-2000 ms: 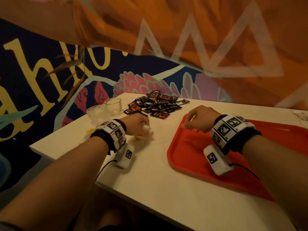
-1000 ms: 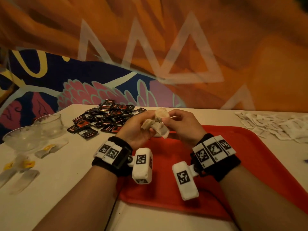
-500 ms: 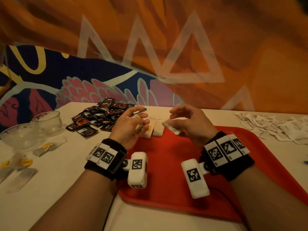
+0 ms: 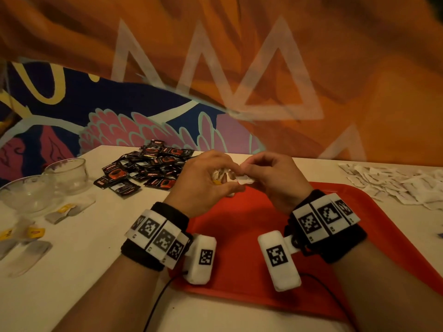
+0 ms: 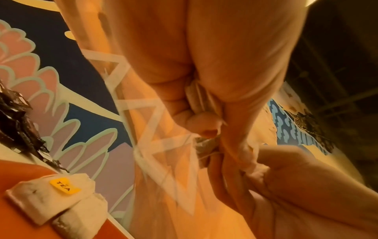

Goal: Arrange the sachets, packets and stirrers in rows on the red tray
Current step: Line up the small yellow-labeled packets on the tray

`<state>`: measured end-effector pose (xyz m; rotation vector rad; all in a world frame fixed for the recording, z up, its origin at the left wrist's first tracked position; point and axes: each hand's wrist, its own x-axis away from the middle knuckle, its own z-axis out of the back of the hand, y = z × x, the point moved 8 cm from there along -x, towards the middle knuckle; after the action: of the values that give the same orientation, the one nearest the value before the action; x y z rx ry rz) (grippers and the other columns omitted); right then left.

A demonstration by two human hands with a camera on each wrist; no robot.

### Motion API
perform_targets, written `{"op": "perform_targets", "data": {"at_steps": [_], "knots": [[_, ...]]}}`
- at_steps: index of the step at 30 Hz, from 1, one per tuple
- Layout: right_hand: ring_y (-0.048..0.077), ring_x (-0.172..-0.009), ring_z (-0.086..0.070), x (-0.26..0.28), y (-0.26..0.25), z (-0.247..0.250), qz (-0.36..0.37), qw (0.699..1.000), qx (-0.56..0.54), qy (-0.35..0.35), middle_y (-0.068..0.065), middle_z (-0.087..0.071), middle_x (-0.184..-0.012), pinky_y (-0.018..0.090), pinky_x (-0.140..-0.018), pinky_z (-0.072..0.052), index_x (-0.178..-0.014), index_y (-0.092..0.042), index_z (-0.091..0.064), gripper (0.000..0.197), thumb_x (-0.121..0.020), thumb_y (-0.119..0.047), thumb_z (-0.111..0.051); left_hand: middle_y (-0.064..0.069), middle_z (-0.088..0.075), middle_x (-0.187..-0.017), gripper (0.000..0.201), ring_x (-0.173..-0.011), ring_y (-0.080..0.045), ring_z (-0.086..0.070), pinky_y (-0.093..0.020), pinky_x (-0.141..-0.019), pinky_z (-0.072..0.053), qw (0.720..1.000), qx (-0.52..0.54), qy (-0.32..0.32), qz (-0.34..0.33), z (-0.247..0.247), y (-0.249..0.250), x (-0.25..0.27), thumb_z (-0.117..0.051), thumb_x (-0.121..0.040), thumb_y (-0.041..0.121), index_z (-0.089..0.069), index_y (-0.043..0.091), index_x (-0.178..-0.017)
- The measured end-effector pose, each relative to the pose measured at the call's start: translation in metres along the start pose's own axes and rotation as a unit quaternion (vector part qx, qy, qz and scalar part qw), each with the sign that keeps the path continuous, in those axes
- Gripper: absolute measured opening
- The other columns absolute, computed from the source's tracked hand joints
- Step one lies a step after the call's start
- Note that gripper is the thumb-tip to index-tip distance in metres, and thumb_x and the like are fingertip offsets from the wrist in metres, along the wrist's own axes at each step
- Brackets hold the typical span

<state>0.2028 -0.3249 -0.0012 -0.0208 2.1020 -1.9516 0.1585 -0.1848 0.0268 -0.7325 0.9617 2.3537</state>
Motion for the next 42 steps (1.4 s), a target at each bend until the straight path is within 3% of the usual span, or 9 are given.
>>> {"op": "perform_targets", "data": {"at_steps": [4, 7, 10, 16, 20, 24, 29, 34, 42], "knots": [[0.023, -0.08, -0.068, 0.003, -0.005, -0.007, -0.012, 0.998, -0.047, -0.032, 0.015, -0.068, -0.089, 0.03, -0.067, -0.055, -0.09, -0.001, -0.067, 0.017, -0.097, -0.01, -0.054, 0.01, -0.069, -0.088, 0.008, -0.084, -0.006, -0.063, -0.018, -0.076, -0.049, 0.995, 0.065, 0.066, 0.032, 0.008, -0.005, 0.0, -0.078, -0.084, 0.022, -0.075, 0.02, -0.091], [0.023, -0.097, -0.067, 0.006, -0.014, -0.009, 0.046, 0.994, 0.058, -0.077, 0.01, -0.071, -0.103, 0.032, -0.073, -0.055, -0.102, -0.008, -0.071, 0.02, -0.094, -0.025, -0.062, -0.012, -0.069, -0.077, 0.009, -0.062, -0.026, -0.062, -0.032, -0.054, -0.052, 0.973, 0.183, 0.089, 0.109, 0.01, -0.016, 0.002, -0.073, -0.089, 0.016, -0.073, 0.009, -0.094], [0.01, -0.088, -0.069, 0.009, -0.02, -0.012, 0.126, 0.972, 0.187, -0.066, -0.003, -0.074, -0.093, 0.032, -0.078, -0.055, -0.098, -0.018, -0.074, 0.014, -0.087, -0.027, -0.074, -0.017, -0.064, -0.076, 0.01, -0.059, -0.021, -0.058, -0.027, -0.044, -0.047, 0.945, 0.271, 0.098, 0.157, 0.009, -0.024, 0.004, -0.069, -0.091, 0.014, -0.07, 0.009, -0.099], [0.015, -0.079, -0.07, 0.006, -0.015, -0.013, 0.146, 0.963, 0.224, -0.037, -0.003, -0.074, -0.083, 0.046, -0.078, -0.059, -0.085, -0.02, -0.072, 0.006, -0.084, -0.024, -0.077, -0.009, -0.061, -0.072, 0.013, -0.061, -0.019, -0.053, -0.023, -0.045, -0.041, 0.918, 0.342, 0.099, 0.176, 0.011, -0.034, 0.005, -0.068, -0.087, 0.026, -0.071, 0.014, -0.091], [0.012, -0.096, -0.07, 0.009, -0.017, -0.016, 0.147, 0.968, 0.199, -0.047, -0.004, -0.075, -0.1, 0.043, -0.09, -0.057, -0.104, -0.022, -0.072, 0.026, -0.081, -0.031, -0.079, -0.006, -0.063, -0.07, 0.02, -0.062, -0.025, -0.052, -0.024, -0.046, -0.042, 0.929, 0.314, 0.107, 0.163, 0.012, -0.033, 0.004, -0.071, -0.081, 0.031, -0.075, 0.012, -0.088], [0.016, -0.085, -0.071, 0.008, -0.024, -0.011, 0.177, 0.964, 0.197, -0.007, -0.001, -0.074, -0.087, 0.044, -0.084, -0.058, -0.089, -0.019, -0.072, 0.001, -0.088, -0.019, -0.073, 0.004, -0.065, -0.072, 0.014, -0.057, -0.011, -0.055, -0.022, -0.045, -0.042, 0.941, 0.289, 0.102, 0.145, 0.012, -0.028, 0.003, -0.073, -0.085, 0.021, -0.075, 0.007, -0.088], [0.018, -0.075, -0.074, 0.009, -0.023, -0.011, 0.162, 0.974, 0.159, -0.024, 0.005, -0.075, -0.081, 0.038, -0.074, -0.06, -0.093, -0.015, -0.062, 0.011, -0.088, -0.012, -0.071, 0.003, -0.07, -0.084, 0.001, -0.066, -0.021, -0.063, -0.024, -0.05, -0.052, 0.966, 0.212, 0.085, 0.12, 0.014, -0.02, 0.002, -0.074, -0.086, 0.021, -0.075, 0.022, -0.086], [0.013, -0.092, -0.07, 0.007, -0.015, -0.018, 0.158, 0.96, 0.224, -0.057, -0.003, -0.075, -0.093, 0.046, -0.093, -0.054, -0.096, -0.021, -0.074, 0.014, -0.083, -0.022, -0.078, 0.002, -0.06, -0.059, 0.003, -0.05, -0.01, -0.052, -0.02, -0.044, -0.04, 0.948, 0.266, 0.1, 0.144, 0.016, -0.025, 0.003, -0.072, -0.088, 0.017, -0.073, 0.015, -0.087], [0.012, -0.088, -0.069, 0.005, -0.012, -0.017, 0.149, 0.964, 0.214, -0.059, -0.006, -0.073, -0.094, 0.042, -0.084, -0.057, -0.101, -0.022, -0.072, 0.019, -0.083, -0.026, -0.078, 0.006, -0.061, -0.058, 0.011, -0.049, -0.005, -0.053, -0.017, -0.045, -0.041, 0.96, 0.234, 0.088, 0.128, 0.017, -0.022, 0.001, -0.071, -0.086, 0.03, -0.072, 0.019, -0.084]]}}
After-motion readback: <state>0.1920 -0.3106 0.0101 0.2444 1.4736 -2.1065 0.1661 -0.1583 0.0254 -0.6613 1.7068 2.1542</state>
